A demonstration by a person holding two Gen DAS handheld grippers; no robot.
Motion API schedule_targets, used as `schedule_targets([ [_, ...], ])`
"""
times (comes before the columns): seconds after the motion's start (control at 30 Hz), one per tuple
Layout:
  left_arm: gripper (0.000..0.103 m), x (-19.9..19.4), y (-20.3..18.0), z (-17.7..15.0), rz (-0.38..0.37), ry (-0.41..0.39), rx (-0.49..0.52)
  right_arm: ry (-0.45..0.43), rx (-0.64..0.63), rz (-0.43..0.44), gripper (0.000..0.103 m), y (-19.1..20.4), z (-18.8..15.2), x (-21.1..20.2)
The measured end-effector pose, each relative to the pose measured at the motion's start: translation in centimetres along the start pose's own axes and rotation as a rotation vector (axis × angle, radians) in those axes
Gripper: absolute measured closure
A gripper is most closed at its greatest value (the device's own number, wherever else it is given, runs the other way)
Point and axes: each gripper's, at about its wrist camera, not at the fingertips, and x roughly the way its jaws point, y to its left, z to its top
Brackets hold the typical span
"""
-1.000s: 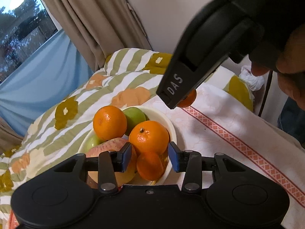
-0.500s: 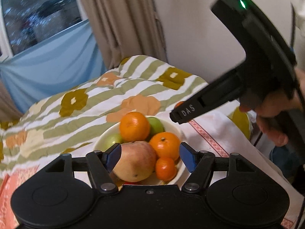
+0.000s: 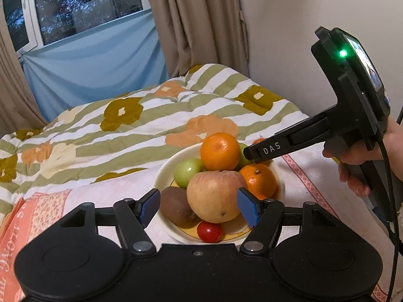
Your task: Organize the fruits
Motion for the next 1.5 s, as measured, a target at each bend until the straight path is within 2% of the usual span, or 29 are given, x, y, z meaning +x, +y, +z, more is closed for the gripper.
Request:
schedule_targets([
  [0.17,0.031,-0.7,0.7,0.0,0.01,0.009,-0.027,0.005,0.016,-0.015,0.024,0.1,0.0,-0.4],
  [0.23,0.031,-1.2,1.1,0.0,0.015,0.006,-0.034,-0.01,0.015,-0.022,0.018,0.2,0.0,-0.9],
  [0.43,0.031,-3.4,2.9,0.1,0.02,-0.025,-0.07,-0.034,0.018,-0.052,0.018,1.6,0.1,-3.7],
  [0.77,0.031,-11.5,8.2,1.0,0.023,-0.135,-0.138,-0.172,0.005,-0.11,0.017,9.5,0.5,-16.0],
  [0.87,0.031,-14.3,9.9,1.2,0.042,-0.153,-0.155,-0.205,0.023,-0.134,0.011,12.4,0.4,-19.9],
  [0.97,0.03,-16.7,11.9,1.2,0.074,-0.15,-0.192,-0.234,0.033,-0.174,0.0,15.2,0.1,-23.0],
  [1.03,0.021,-17.9,13.2,0.9,0.091,-0.145,-0.219,-0.254,0.034,-0.192,0.0,16.9,-0.4,-24.7],
  [1.1,0.002,-18.9,14.2,0.5,0.108,-0.14,-0.236,-0.263,0.036,-0.209,0.0,18.3,-0.9,-25.9],
  [1.27,0.0,-21.1,15.7,-0.7,0.111,-0.149,-0.265,-0.243,0.044,-0.252,0.0,20.7,-2.2,-27.3],
  [1.5,0.0,-21.9,16.1,-2.3,0.1,-0.132,-0.259,-0.209,0.067,-0.273,0.0,21.6,-4.4,-27.6],
])
